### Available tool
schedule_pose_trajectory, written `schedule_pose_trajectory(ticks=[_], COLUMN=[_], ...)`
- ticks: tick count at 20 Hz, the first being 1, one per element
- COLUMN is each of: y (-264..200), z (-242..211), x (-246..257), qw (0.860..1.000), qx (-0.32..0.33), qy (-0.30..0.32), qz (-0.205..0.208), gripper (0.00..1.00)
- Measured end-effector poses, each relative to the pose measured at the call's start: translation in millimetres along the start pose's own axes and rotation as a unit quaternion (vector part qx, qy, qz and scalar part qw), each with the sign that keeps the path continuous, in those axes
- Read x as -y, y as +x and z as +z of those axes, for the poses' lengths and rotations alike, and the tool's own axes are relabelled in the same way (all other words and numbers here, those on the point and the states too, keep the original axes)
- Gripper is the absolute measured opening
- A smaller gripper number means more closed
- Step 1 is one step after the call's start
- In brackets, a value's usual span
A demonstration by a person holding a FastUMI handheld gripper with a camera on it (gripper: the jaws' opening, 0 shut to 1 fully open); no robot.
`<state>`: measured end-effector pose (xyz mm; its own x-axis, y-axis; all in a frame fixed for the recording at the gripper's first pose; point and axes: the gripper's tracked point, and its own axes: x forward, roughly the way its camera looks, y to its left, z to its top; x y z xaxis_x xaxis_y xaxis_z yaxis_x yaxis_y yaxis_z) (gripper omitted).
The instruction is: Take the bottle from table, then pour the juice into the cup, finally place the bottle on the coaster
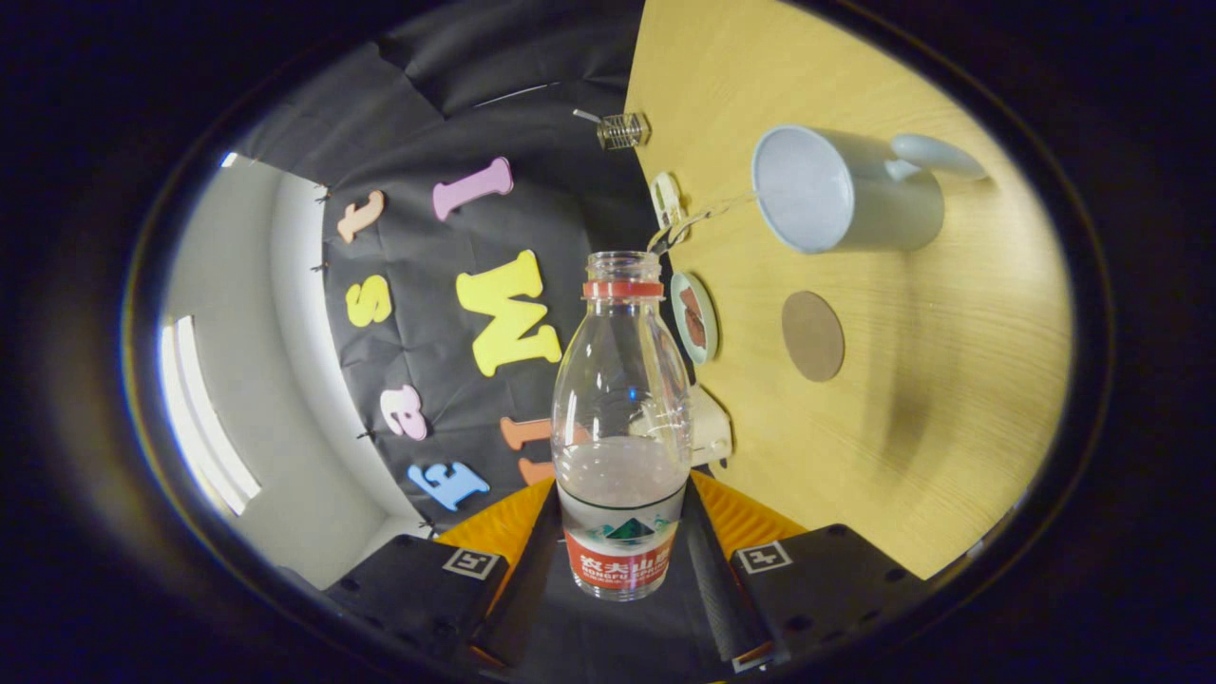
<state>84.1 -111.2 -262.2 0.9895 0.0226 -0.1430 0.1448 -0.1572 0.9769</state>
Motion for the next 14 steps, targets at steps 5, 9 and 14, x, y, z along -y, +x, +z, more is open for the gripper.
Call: schedule_pose_trajectory(ticks=[5, 9, 14], y=[2.9, 3.6, 3.7], z=[-1.1, -1.2, 0.5], x=[-1.7, -2.3, -6.7], qw=[1.000, 1.000, 1.000], qx=[-0.004, -0.005, -0.004], qy=[0.005, 0.013, 0.028], qz=[0.002, -0.002, 0.004], gripper=[0.76, 0.75, 0.75])
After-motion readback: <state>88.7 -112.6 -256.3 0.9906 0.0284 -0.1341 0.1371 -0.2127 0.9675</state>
